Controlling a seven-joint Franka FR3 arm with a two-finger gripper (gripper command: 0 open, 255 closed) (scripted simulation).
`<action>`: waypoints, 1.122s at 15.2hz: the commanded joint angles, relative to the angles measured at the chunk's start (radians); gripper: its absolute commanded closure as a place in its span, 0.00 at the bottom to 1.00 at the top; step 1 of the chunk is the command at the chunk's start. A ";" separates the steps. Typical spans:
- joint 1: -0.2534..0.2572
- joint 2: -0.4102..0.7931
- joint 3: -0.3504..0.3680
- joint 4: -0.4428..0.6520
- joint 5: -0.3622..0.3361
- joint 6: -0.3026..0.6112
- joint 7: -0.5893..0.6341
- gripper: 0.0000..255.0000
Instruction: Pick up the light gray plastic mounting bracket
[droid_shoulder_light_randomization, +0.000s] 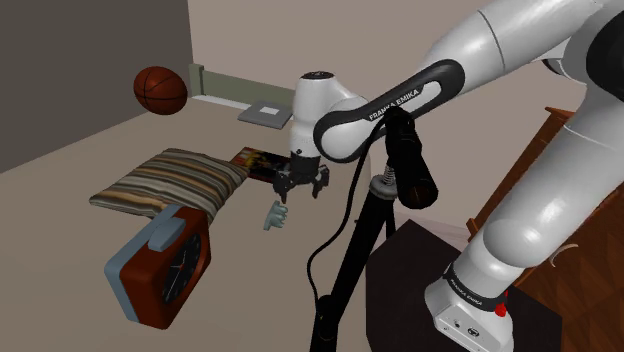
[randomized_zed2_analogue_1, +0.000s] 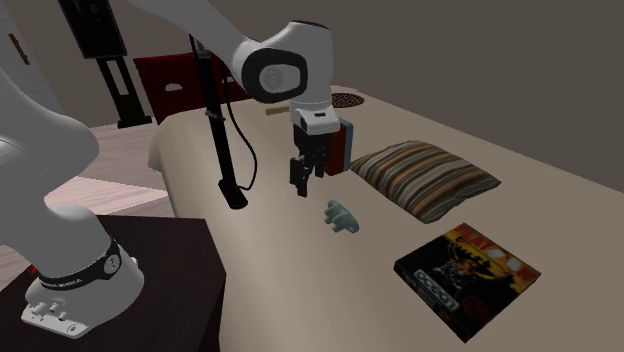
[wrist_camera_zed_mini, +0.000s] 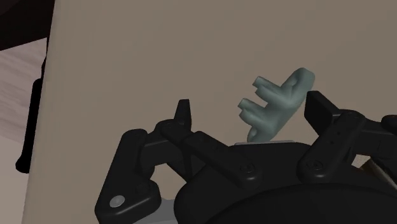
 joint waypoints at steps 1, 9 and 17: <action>-0.002 0.112 0.006 0.061 -0.095 0.035 0.100 0.00; 0.073 0.362 -0.063 0.203 -0.301 0.101 0.315 0.00; 0.089 0.413 -0.088 0.202 -0.343 0.146 0.345 1.00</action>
